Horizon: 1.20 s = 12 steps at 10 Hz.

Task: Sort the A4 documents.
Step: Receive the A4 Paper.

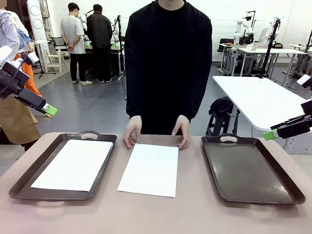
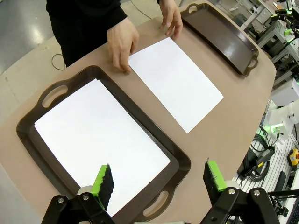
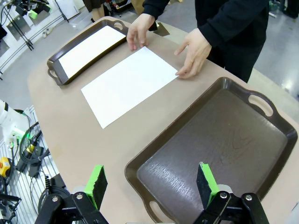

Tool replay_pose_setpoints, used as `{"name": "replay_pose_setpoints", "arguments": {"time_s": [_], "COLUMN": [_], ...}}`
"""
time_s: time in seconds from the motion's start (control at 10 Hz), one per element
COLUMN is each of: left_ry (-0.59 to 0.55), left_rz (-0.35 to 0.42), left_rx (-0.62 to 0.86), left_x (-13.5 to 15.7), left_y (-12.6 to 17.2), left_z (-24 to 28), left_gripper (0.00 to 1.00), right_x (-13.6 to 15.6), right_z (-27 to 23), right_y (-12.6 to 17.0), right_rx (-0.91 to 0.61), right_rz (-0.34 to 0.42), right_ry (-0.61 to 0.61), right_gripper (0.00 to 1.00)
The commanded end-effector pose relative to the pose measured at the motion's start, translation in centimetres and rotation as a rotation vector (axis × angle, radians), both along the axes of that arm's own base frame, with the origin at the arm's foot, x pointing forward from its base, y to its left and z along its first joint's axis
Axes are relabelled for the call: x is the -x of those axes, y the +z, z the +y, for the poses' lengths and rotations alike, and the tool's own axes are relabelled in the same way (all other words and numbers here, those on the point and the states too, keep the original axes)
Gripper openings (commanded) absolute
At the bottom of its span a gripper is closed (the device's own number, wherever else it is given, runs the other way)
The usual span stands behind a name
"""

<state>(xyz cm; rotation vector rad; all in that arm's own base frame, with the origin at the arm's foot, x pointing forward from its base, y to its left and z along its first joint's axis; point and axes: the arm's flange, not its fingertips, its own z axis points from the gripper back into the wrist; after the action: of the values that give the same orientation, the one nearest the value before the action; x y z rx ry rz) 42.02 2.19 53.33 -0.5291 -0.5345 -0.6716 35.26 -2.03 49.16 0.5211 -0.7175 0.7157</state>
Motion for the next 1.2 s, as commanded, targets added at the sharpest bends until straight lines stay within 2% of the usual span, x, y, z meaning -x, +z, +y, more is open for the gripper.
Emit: {"name": "replay_pose_setpoints", "arguments": {"time_s": [0.0, 1.1], "left_ry": [-0.003, -0.003], "left_rz": [-0.009, -0.009], "left_rx": [-0.007, -0.007], "left_x": [0.03, 0.03], "left_y": [0.01, 0.01], "left_z": [0.06, 0.06], "left_gripper": [1.0, 1.0], "right_x": [-0.4, -0.4], "right_z": [-0.02, -0.02], "right_y": [-0.12, -0.12], "right_rx": [-0.02, -0.02], "right_rz": [-0.013, -0.013], "right_ry": [0.016, 0.016], "right_gripper": [1.0, 1.0]}}
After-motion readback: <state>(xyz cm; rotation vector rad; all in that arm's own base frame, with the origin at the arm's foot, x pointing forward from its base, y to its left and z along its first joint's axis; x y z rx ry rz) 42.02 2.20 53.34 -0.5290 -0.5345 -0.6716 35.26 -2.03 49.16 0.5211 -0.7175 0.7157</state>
